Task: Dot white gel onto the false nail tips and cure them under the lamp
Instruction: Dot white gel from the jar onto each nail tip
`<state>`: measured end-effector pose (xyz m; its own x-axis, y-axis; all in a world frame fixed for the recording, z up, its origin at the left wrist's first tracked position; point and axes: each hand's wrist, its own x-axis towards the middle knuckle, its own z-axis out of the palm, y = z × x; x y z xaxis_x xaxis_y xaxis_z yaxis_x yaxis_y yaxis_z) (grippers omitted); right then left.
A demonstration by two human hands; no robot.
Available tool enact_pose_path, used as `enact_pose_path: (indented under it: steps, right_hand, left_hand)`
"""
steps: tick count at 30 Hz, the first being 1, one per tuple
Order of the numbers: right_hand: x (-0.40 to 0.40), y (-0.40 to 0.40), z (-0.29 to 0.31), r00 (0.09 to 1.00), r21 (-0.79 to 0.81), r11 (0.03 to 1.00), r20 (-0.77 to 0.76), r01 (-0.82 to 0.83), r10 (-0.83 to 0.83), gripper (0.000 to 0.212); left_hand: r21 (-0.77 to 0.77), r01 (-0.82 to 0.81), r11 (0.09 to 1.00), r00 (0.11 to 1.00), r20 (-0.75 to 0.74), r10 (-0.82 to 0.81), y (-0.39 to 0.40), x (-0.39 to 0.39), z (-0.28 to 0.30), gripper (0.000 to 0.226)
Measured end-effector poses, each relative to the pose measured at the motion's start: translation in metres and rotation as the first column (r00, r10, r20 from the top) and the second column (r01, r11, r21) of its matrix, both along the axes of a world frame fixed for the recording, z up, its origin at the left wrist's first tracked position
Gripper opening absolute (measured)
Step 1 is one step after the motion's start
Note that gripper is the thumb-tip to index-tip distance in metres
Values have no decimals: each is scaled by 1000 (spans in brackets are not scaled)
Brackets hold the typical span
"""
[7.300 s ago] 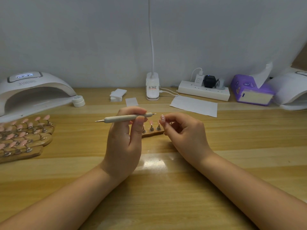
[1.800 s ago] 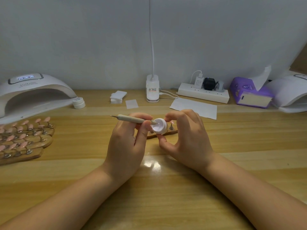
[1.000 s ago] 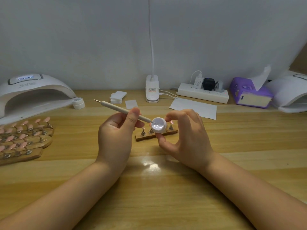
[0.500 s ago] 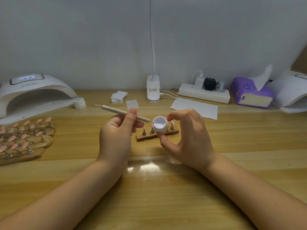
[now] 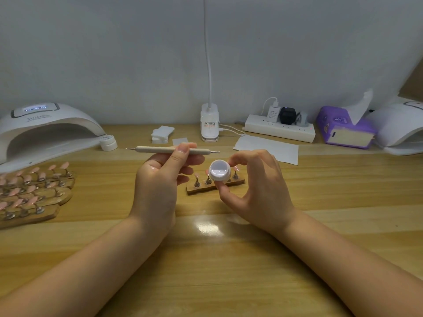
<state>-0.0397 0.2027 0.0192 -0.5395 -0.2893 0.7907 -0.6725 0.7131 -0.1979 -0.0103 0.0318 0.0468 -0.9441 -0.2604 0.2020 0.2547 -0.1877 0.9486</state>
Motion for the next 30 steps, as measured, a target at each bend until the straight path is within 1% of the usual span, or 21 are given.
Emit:
enact_pose_path:
  steps: [2, 6, 11, 16, 19, 24, 27, 30]
  right_hand:
    - [0, 0, 0, 1000, -9, 1000, -6, -4, 4, 49]
    - [0, 0, 0, 1000, -16, 1000, -7, -9, 9, 57]
    - [3, -2, 3, 999, -91, 996, 31, 15, -12, 53]
    - [1, 0, 7, 997, -137, 990, 72, 33, -24, 54]
    - [-2, 4, 9, 992, -202, 978, 121, 53, -29, 56]
    - [-12, 14, 11, 977, -324, 938, 204, 120, -55, 54]
    - [-20, 24, 8, 963, -319, 927, 239, 197, -123, 51]
    - [-31, 35, 2, 909, -248, 916, 356, 316, -217, 53]
  left_hand:
    - [5, 31, 999, 999, -12, -31, 1, 2, 2, 20]
    - [13, 98, 995, 994, -43, -97, 1, 5, 3, 26]
    - [-7, 201, 980, 978, -57, -201, 1, 5, 5, 23]
    - [-13, 212, 977, 975, -66, -213, -1, 3, 7, 28]
    - [0, 184, 983, 982, -43, -183, -1, 2, 6, 24]
    - [-33, 44, 998, 999, -14, -45, -4, 0, 3, 25]
    - [-60, -15, 998, 1000, -8, 14, -5, -2, 0, 25]
    - [-81, -43, 996, 999, -7, 43, -6, -2, -3, 30]
